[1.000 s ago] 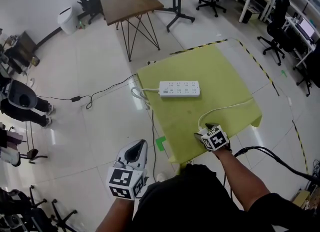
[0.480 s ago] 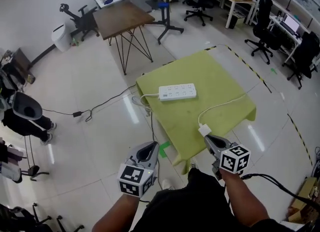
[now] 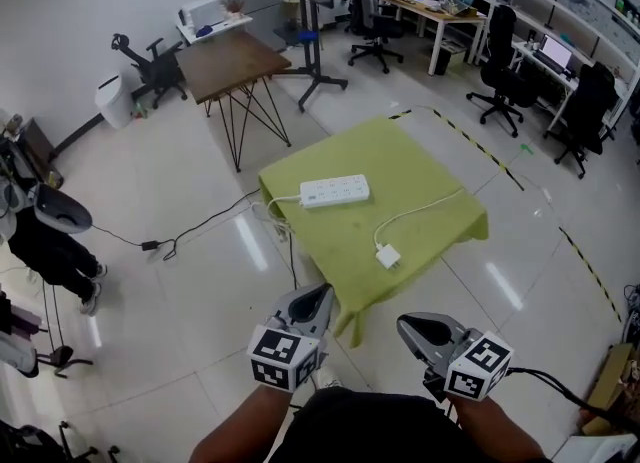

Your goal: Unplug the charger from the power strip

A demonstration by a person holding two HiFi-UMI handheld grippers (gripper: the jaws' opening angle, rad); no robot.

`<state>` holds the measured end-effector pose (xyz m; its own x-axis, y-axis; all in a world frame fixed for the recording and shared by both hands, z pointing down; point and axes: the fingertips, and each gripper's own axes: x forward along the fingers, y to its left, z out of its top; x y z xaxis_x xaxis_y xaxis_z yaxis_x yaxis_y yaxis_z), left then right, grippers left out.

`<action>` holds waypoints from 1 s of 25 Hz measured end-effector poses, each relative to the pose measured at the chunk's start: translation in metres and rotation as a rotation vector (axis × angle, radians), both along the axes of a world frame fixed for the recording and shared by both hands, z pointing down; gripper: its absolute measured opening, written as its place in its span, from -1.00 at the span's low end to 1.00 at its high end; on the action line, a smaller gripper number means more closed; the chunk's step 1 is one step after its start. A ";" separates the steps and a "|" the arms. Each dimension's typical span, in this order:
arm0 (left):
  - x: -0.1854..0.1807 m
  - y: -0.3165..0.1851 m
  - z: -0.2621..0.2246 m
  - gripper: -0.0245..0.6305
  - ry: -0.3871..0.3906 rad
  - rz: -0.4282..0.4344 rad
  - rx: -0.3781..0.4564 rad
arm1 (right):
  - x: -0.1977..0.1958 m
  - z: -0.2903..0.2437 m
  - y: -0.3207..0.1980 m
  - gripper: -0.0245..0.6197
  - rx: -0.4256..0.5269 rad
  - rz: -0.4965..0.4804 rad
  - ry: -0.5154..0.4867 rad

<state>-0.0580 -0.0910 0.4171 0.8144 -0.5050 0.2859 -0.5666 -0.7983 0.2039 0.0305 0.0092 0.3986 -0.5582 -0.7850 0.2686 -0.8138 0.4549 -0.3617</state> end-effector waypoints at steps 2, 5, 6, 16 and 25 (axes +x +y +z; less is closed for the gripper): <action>0.004 0.016 0.002 -0.91 -0.012 -0.008 0.014 | 0.009 -0.006 0.020 -0.92 0.022 0.006 0.059; 0.005 0.046 0.005 -0.91 -0.023 -0.034 0.019 | 0.024 -0.005 0.058 -0.92 0.019 0.027 0.098; 0.005 0.057 0.005 -0.91 -0.020 -0.050 0.014 | 0.027 -0.003 0.073 -0.92 0.012 0.031 0.103; 0.024 0.162 0.001 -0.91 -0.044 -0.067 0.015 | 0.041 0.018 0.186 -0.92 -0.004 0.032 0.098; 0.030 0.197 -0.010 -0.91 -0.060 -0.078 0.040 | 0.050 0.008 0.214 -0.92 0.038 0.023 0.098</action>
<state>-0.0275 0.1064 0.4067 0.7541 -0.5784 0.3110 -0.6378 -0.7580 0.1367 0.0802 0.2233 0.4070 -0.5126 -0.8079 0.2909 -0.8547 0.4475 -0.2631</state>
